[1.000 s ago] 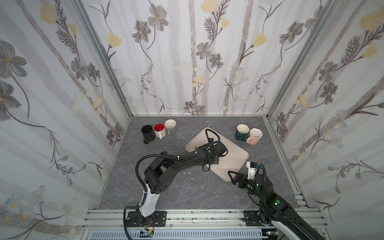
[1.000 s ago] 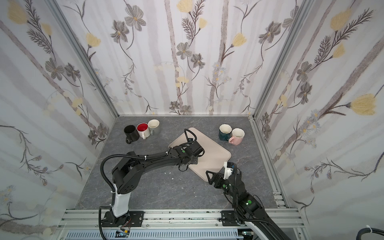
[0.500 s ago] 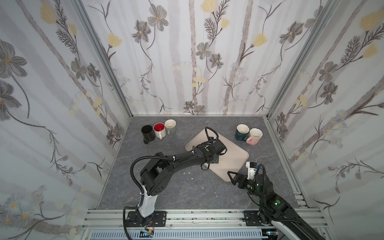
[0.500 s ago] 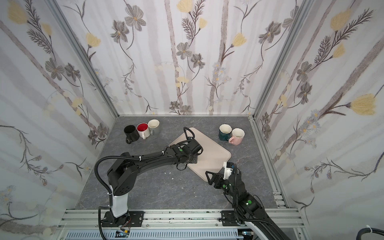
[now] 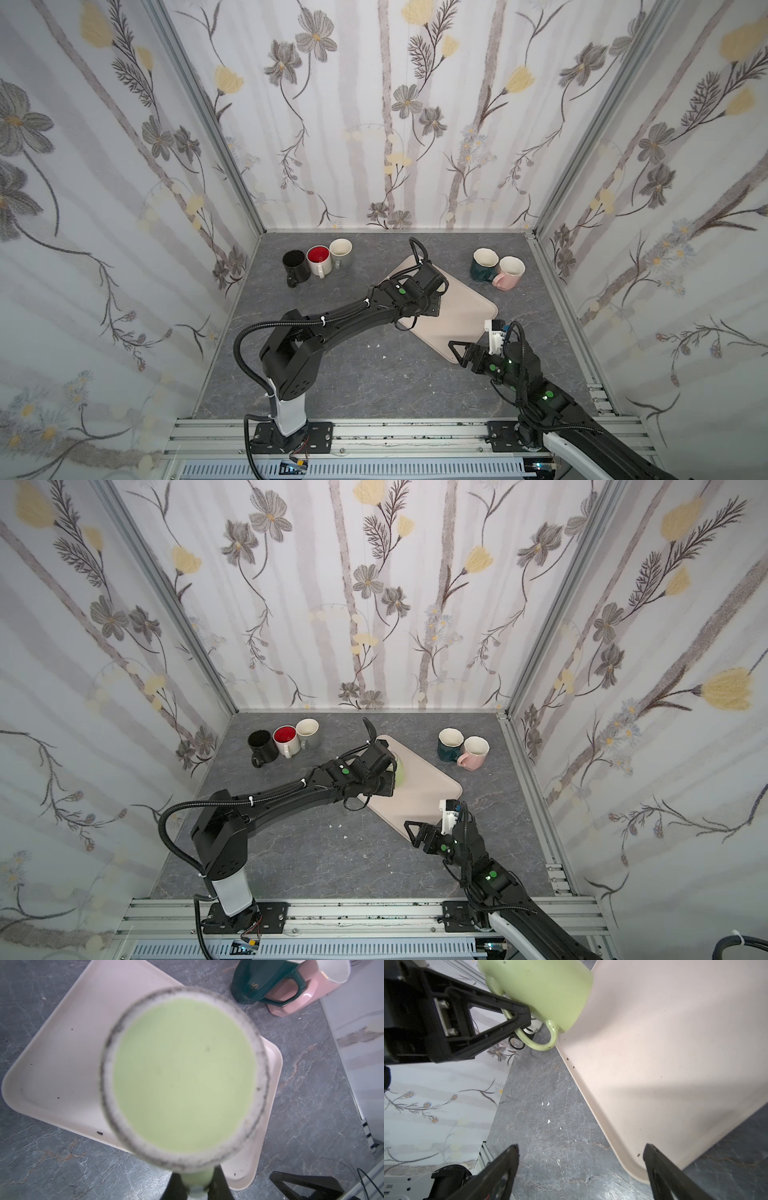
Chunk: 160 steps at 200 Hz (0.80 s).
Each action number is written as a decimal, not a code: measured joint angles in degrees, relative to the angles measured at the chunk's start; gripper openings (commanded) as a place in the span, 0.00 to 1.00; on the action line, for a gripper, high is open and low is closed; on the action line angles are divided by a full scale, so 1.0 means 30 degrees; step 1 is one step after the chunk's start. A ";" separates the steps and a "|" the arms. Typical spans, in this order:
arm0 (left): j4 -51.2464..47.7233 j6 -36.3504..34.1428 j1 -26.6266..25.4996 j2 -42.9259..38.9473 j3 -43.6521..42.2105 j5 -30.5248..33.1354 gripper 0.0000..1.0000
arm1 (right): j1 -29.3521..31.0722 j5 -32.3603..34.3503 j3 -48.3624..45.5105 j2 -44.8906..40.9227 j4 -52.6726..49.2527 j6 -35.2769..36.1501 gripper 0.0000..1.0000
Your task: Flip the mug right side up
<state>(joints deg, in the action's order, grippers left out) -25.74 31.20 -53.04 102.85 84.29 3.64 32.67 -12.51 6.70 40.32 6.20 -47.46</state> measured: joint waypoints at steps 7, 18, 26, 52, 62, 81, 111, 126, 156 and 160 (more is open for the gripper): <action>0.0138 -0.0117 0.0058 -0.0321 -0.0095 -0.0131 0.00 | -0.0007 -0.0248 0.0211 0.0379 0.0335 -0.0007 0.94; 0.0255 -0.0299 0.0080 -0.0845 -0.0197 -0.0386 0.00 | -0.0044 -0.0488 0.0488 0.0852 0.0947 -0.0124 0.94; 0.0605 -0.0379 0.0087 -0.1231 -0.0415 -0.0554 0.00 | -0.0131 -0.0801 0.0597 0.1093 0.1494 -0.0321 0.94; 0.1341 -0.0627 0.0146 -0.2455 -0.1275 -0.0976 0.00 | -0.0474 -0.1712 0.0882 0.1982 0.3672 -0.1457 0.93; 0.1472 -0.0678 0.0197 -0.2994 -0.1596 -0.1151 0.00 | -0.0597 -0.2084 0.1064 0.2433 0.4583 -0.1923 0.92; 0.1953 -0.0780 0.0350 -0.4065 -0.2142 -0.1355 0.00 | -0.0852 -0.2892 0.1566 0.3424 0.6237 -0.2827 0.90; 0.3293 -0.0794 0.0845 -0.5654 -0.3002 -0.1676 0.00 | -0.1078 -0.3942 0.2958 0.5078 0.8568 -0.3876 0.84; 0.3840 -0.0743 0.1180 -0.6091 -0.3293 -0.1989 0.00 | -0.1166 -0.4386 0.3679 0.5872 0.9588 -0.4299 0.82; 0.4677 -0.0306 0.1727 -0.6513 -0.3577 -0.2747 0.00 | -0.1413 -0.4976 0.4932 0.7424 1.1191 -0.5020 0.77; 0.4809 -0.0240 0.1770 -0.6535 -0.3585 -0.2812 0.00 | -0.1421 -0.5093 0.5085 0.7635 1.1402 -0.5107 0.76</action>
<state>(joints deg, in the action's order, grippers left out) -11.31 30.48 -47.72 83.24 73.54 -4.80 28.40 -27.79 21.96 63.22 40.40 -62.78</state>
